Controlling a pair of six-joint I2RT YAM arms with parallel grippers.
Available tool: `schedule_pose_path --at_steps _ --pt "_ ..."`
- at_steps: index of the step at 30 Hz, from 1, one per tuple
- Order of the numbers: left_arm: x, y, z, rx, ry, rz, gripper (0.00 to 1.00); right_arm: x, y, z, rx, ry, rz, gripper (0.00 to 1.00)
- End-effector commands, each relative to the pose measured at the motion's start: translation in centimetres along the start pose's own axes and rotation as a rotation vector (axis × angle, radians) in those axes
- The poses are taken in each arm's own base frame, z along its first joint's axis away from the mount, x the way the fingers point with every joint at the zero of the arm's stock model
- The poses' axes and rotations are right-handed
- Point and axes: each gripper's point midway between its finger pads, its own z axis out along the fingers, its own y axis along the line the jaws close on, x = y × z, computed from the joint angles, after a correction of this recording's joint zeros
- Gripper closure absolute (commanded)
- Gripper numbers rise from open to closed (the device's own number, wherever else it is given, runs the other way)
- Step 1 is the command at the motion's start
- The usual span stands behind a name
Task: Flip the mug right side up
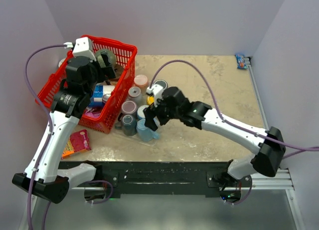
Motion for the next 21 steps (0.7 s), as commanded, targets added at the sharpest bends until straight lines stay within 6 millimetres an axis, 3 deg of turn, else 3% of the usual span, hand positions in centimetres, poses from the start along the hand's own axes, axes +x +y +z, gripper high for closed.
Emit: schedule_pose_path --at_steps 1,8,21 --pt "-1.5 -0.1 -2.2 0.053 -0.08 -0.042 0.01 2.4 1.7 2.3 -0.01 0.074 -0.097 0.18" --pt "-1.2 -0.1 -2.8 0.074 -0.082 -0.03 0.01 7.0 1.3 5.3 -0.012 0.236 -0.192 0.3" --pt "-0.9 -1.4 -2.8 0.148 -0.059 -0.003 0.01 10.5 -0.5 7.9 0.021 0.36 -0.271 0.41"
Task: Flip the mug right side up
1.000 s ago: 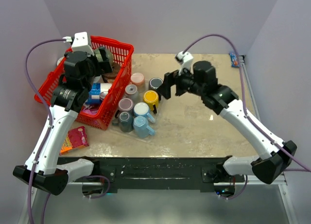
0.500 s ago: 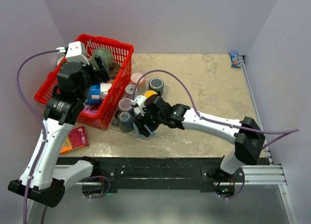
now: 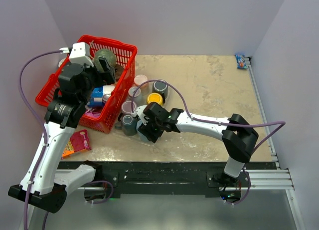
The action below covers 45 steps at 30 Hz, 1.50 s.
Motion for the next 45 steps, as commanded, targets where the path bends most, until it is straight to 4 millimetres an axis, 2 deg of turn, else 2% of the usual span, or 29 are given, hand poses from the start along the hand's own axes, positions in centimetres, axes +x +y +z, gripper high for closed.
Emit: schedule_pose_path --at_steps 1,6,10,11,13,14,15,18,20,23,25,30,33,36,37,38,40,41,43,44,45 --pt "-0.7 -0.8 0.1 0.044 -0.02 0.008 0.01 -0.8 -0.7 0.3 0.029 -0.01 -0.034 0.42" --pt "-0.6 -0.7 0.1 0.042 -0.021 -0.004 0.01 -0.8 -1.0 0.7 0.049 -0.013 -0.021 0.51" --pt "-0.8 -0.7 0.0 0.041 -0.03 -0.011 0.01 -0.9 -1.3 0.7 0.063 -0.019 -0.025 0.69" --pt "-0.7 -0.7 0.0 0.042 -0.029 -0.01 0.01 -0.9 -1.3 0.6 0.063 -0.022 -0.026 0.78" --pt "-0.8 -0.8 -0.2 0.047 -0.033 -0.012 0.01 -0.9 -1.3 0.6 0.066 -0.022 -0.031 0.86" --pt "-0.8 -0.8 -0.2 0.047 -0.033 -0.013 0.01 -1.0 -1.3 0.5 0.066 -0.025 -0.034 0.95" --pt "-1.0 -0.7 -0.4 0.046 -0.041 -0.02 0.01 -0.9 -1.7 0.5 0.086 -0.022 -0.035 0.99" --pt "-2.1 -0.2 -1.5 0.029 -0.103 -0.057 0.01 -0.7 -2.1 0.3 0.106 -0.02 -0.052 1.0" --pt "-3.6 -0.5 -2.4 0.055 -0.172 -0.075 0.01 -0.9 -2.3 0.0 0.117 -0.03 -0.059 1.0" --pt "-5.1 -0.9 -4.0 0.1 -0.251 -0.093 0.01 -1.7 -2.1 -1.3 0.108 -0.067 -0.065 1.0" --pt "-5.8 -1.0 -4.8 0.118 -0.28 -0.101 0.01 -2.9 -1.6 -2.9 0.091 -0.116 -0.062 1.0" --pt "-6.4 -2.2 -5.2 0.178 -0.285 -0.109 0.01 -6.1 0.0 -6.9 0.026 -0.24 -0.022 1.0" --pt "-7.0 -3.3 -5.4 0.236 -0.292 -0.123 0.01 -7.2 0.7 -9.0 0.0 -0.291 0.015 1.0" --pt "-7.7 -4.5 -5.8 0.302 -0.314 -0.137 0.01 -8.1 0.5 -11.3 0.017 -0.352 0.046 1.0" --pt "-8.1 -5.3 -6.0 0.344 -0.328 -0.134 0.01 -8.5 0.2 -12.0 0.034 -0.377 0.064 1.0" --pt "-8.1 -5.6 -6.0 0.362 -0.331 -0.135 0.01 -9.1 -0.1 -13.6 0.045 -0.423 0.078 1.0" --pt "-8.1 -7.0 -6.0 0.442 -0.329 -0.123 0.01 -10.3 -0.7 -15.7 0.053 -0.494 0.13 1.0" --pt "-7.6 -7.4 -5.6 0.457 -0.313 -0.127 0.01 -10.8 -2.0 -16.7 0.085 -0.526 0.169 1.0" --pt "-7.1 -8.3 -5.0 0.502 -0.291 -0.133 0.01 -11.9 -3.2 -19.5 0.099 -0.614 0.241 1.0" --pt "-6.7 -8.6 -4.7 0.518 -0.274 -0.145 0.01 -12.0 -5.2 -20.4 0.143 -0.643 0.295 1.0" --pt "-6.5 -9.0 -4.3 0.531 -0.263 -0.152 0.01 -12.2 -6.0 -21.9 0.159 -0.683 0.329 1.0"
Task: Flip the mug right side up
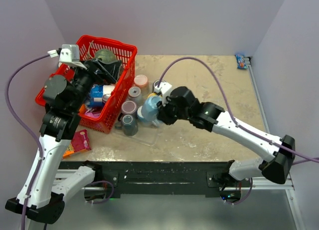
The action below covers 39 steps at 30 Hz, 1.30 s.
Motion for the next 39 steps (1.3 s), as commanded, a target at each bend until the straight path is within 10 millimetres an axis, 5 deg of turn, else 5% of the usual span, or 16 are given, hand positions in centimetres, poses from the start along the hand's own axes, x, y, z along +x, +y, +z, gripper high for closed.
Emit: schedule_pose_path --at_steps 1,3,5,10,14,20,22,30,39 --pt "0.0 -2.7 1.4 0.156 -0.012 -0.055 0.01 -10.0 -4.2 -6.4 0.106 -0.376 0.219 1.0" --pt "0.8 -3.1 2.1 0.189 0.004 -0.077 0.01 -11.0 -7.0 -8.2 0.189 -0.44 0.278 1.0" --pt "1.1 -5.5 2.1 0.343 0.016 -0.077 0.01 -12.0 -8.8 -10.3 0.258 -0.511 0.339 1.0" --pt "5.7 -10.0 3.2 0.641 0.169 -0.176 0.01 -14.9 -12.4 -15.5 0.404 -0.675 0.496 1.0" --pt "9.5 -12.4 3.6 0.748 0.29 -0.309 0.01 -18.8 -11.8 -20.4 0.384 -0.836 0.499 1.0" --pt "9.7 -14.8 2.7 0.909 0.31 -0.505 0.01 -22.2 -7.9 -23.1 0.168 -0.948 0.394 1.0" --pt "8.2 -15.6 1.9 0.994 0.253 -0.521 0.01 -23.2 -6.5 -25.0 0.094 -1.024 0.367 1.0" --pt "6.1 -18.0 0.2 1.188 0.227 -0.663 0.07 -24.5 -2.4 -25.6 -0.127 -1.053 0.253 1.0" --pt "5.2 -19.4 0.3 1.222 0.201 -0.666 0.21 -24.5 -1.6 -23.3 -0.21 -1.029 0.252 1.0"
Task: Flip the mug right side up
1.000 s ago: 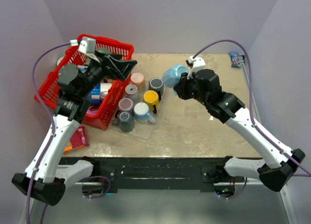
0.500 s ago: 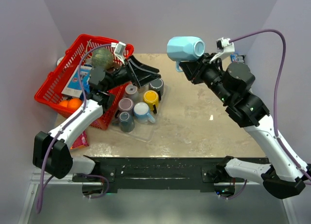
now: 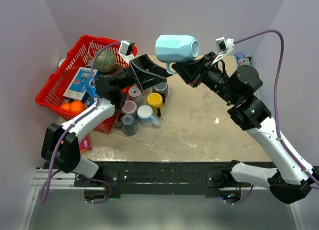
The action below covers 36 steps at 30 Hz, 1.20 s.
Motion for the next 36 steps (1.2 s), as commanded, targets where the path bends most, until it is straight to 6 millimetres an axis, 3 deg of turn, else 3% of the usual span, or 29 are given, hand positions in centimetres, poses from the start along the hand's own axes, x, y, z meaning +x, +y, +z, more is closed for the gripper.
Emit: schedule_pose_path --at_steps 1,4,10,15,21,24,25,29,30,32,34,36 --pt "-1.3 -3.2 0.7 0.089 -0.029 0.072 0.22 -3.6 3.3 0.1 -0.152 -0.131 -0.008 1.0" --pt "-1.5 -2.9 0.8 0.083 -0.042 0.062 0.37 -2.9 3.4 0.3 -0.166 -0.117 0.001 1.0" --pt "-1.6 -2.2 0.7 0.075 -0.067 0.021 0.54 -2.0 3.4 0.4 -0.19 -0.1 0.017 1.0" --pt "-2.0 -1.8 0.8 0.067 -0.09 0.006 0.58 -1.1 3.5 0.5 -0.212 -0.085 0.034 1.0" --pt "-2.0 -1.1 0.8 0.053 -0.101 -0.009 0.73 -0.7 3.4 0.4 -0.214 -0.084 0.048 1.0" --pt "-1.9 -0.8 0.7 0.045 -0.101 -0.018 0.85 -0.4 3.3 0.5 -0.213 -0.075 0.052 1.0" --pt "-1.9 -0.7 0.8 0.043 -0.101 -0.02 0.98 -0.3 3.2 0.6 -0.211 -0.071 0.055 1.0" --pt "-1.8 0.8 0.8 -0.009 -0.096 -0.034 1.0 0.3 2.1 0.9 -0.156 -0.057 0.069 1.0" --pt "-1.7 1.0 0.8 -0.022 -0.096 -0.032 1.0 0.8 1.4 1.0 -0.121 -0.04 0.071 0.88" --pt "-1.6 1.9 0.7 -0.076 -0.089 -0.011 1.0 0.9 0.0 1.1 -0.046 -0.045 0.074 0.77" --pt "-2.0 2.3 0.7 -0.119 -0.094 0.052 1.0 1.7 -1.4 0.9 0.02 -0.026 0.077 0.57" --pt "-1.9 3.6 0.6 -0.196 -0.083 0.048 1.0 2.2 -2.9 0.7 0.099 -0.021 0.084 0.45"
